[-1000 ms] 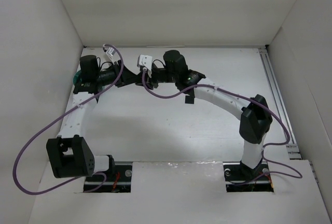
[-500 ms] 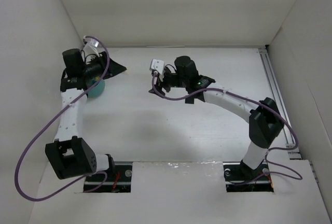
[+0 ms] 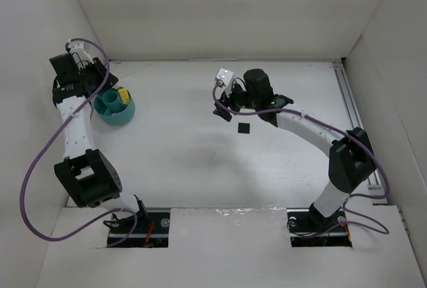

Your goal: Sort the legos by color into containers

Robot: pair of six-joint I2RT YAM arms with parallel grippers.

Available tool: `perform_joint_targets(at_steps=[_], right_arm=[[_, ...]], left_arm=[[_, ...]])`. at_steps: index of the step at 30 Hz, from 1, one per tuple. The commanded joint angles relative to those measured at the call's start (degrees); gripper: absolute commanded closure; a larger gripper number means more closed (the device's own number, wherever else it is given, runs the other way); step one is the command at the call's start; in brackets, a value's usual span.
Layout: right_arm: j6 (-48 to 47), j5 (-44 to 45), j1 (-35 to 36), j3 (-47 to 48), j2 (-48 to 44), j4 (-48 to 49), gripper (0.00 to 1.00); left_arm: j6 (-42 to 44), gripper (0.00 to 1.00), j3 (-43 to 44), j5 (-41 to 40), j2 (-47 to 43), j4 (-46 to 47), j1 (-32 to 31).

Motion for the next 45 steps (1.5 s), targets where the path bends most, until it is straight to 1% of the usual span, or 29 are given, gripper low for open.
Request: perform_joint_targets(at_steps=[1, 4, 9, 16, 19, 27, 30, 31, 37, 42, 45], right_arm=[[2.49, 0.7, -0.53, 0.19, -0.94, -0.01, 0.21], [3.54, 1.22, -1.06, 0.19, -0.93, -0.01, 0.21], [4.6, 1.92, -1.06, 0.19, -0.93, -0.01, 0.21], [5.13, 2.46, -1.58, -0.95, -0.93, -0.01, 0.21], [5.13, 2.46, -1.58, -0.95, -0.93, -0.01, 0.21], [5.66, 2.46, -1.58, 0.63, 0.3, -0.01, 0.21], [5.66, 2.46, -1.58, 1.24, 0.3, -0.01, 0.21], [5.66, 2.46, -1.58, 1.24, 0.3, -0.01, 0.21], [5.66, 2.46, -1.58, 1.77, 0.83, -0.01, 0.21], [5.66, 2.46, -1.58, 1.77, 1.35, -0.01, 0.21], [5.66, 3.07, -1.58, 1.77, 1.35, -0.01, 0.21]], left_arm=[[3.02, 0.79, 5.57, -5.97, 2.13, -0.91, 0.79], [3.03, 0.78, 8.65, -7.56, 5.73, -1.53, 1.32], [3.55, 0.78, 12.96, -13.62, 9.51, -2.75, 1.32], [4.61, 0.78, 12.8, -18.45, 11.89, -3.99, 1.32], [5.14, 0.78, 11.39, -18.46, 11.89, -4.52, 0.09], [6.28, 0.78, 12.62, -18.46, 14.62, -8.12, -0.97], [6.81, 0.77, 12.62, -17.85, 14.62, -8.64, -0.97], [6.81, 0.75, 12.62, -17.85, 15.14, -8.65, -0.97], [6.81, 0.73, 12.62, -17.85, 15.67, -10.22, -0.97], [7.33, 0.7, 13.15, -16.53, 16.81, -10.84, -0.97], [7.33, 0.62, 13.15, -16.53, 16.81, -10.84, -0.97]])
